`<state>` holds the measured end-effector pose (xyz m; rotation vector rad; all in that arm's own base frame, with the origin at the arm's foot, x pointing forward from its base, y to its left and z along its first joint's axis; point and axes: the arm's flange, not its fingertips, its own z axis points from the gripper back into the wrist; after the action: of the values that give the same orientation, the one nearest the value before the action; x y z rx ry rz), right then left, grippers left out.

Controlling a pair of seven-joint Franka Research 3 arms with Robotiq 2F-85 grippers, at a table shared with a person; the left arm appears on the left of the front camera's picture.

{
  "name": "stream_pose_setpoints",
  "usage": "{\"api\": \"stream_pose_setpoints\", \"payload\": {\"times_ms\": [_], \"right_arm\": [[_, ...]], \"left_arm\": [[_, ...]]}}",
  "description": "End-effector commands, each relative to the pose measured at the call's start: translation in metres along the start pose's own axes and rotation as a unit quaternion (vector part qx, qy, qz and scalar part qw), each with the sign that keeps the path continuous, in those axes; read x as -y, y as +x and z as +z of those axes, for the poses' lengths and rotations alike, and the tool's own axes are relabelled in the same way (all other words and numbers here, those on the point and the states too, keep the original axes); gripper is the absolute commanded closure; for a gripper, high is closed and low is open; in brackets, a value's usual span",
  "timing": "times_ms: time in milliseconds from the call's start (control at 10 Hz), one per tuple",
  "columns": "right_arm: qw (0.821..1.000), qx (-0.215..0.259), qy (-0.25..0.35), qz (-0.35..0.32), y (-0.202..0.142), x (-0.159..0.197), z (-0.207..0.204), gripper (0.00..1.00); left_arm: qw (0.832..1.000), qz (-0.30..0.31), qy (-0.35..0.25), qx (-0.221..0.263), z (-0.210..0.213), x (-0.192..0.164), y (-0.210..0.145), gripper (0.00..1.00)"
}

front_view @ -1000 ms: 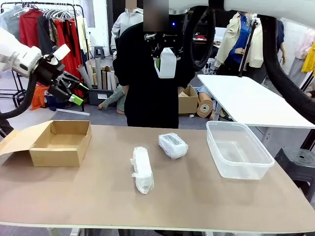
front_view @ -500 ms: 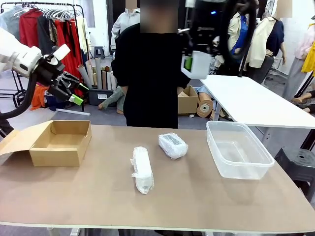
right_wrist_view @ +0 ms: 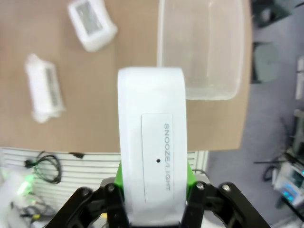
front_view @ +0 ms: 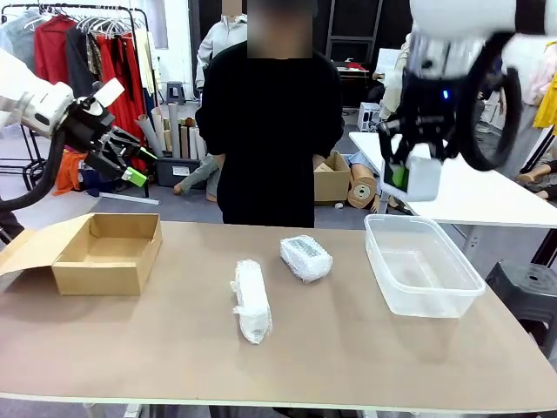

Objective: Separate and place wrapped and unwrapped clocks.
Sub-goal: If the picked Digital clock is wrapped, place it in the Package Box ; if not, place it in the Organizing box.

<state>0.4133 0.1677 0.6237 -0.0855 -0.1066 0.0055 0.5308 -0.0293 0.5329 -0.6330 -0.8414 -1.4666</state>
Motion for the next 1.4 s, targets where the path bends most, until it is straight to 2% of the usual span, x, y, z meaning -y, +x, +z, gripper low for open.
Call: {"api": "stream_pose_setpoints", "payload": {"times_ms": [0, 200, 400, 500, 600, 700, 1100, 1200, 1300], "right_arm": [[0.998, 0.048, 0.033, 0.034, -0.011, 0.020, -0.029, 1.00], [0.993, 0.108, 0.039, 0.036, 0.004, 0.035, -0.056, 1.00], [0.991, 0.130, 0.017, 0.017, 0.014, 0.046, -0.079, 1.00], [0.992, 0.128, 0.014, 0.008, 0.019, 0.047, -0.083, 1.00], [0.993, 0.108, 0.049, -0.004, 0.026, 0.036, -0.063, 1.00], [0.993, 0.117, 0.022, 0.011, 0.017, 0.044, -0.078, 1.00], [0.993, 0.117, 0.022, 0.011, 0.017, 0.044, -0.078, 1.00], [0.993, 0.112, 0.026, 0.009, 0.019, 0.041, -0.081, 1.00], [0.993, 0.106, 0.038, -0.017, 0.036, 0.049, -0.096, 1.00]], "left_arm": [[1.000, -0.001, 0.001, 0.000, 0.000, 0.002, 0.001, 0.00], [1.000, -0.001, 0.001, 0.000, 0.000, 0.002, 0.001, 0.00], [1.000, -0.001, 0.001, 0.000, 0.000, 0.002, 0.001, 0.00], [1.000, -0.001, 0.001, 0.000, 0.000, 0.002, 0.001, 0.00], [1.000, -0.001, 0.001, 0.000, 0.000, 0.002, 0.001, 0.00], [1.000, -0.001, 0.001, 0.000, 0.000, 0.002, 0.001, 0.00], [1.000, -0.001, 0.001, 0.000, 0.000, 0.002, 0.001, 0.00], [1.000, -0.001, 0.001, 0.000, 0.000, 0.002, 0.001, 0.00], [1.000, -0.001, 0.001, 0.000, 0.000, 0.002, 0.001, 0.00]]}}
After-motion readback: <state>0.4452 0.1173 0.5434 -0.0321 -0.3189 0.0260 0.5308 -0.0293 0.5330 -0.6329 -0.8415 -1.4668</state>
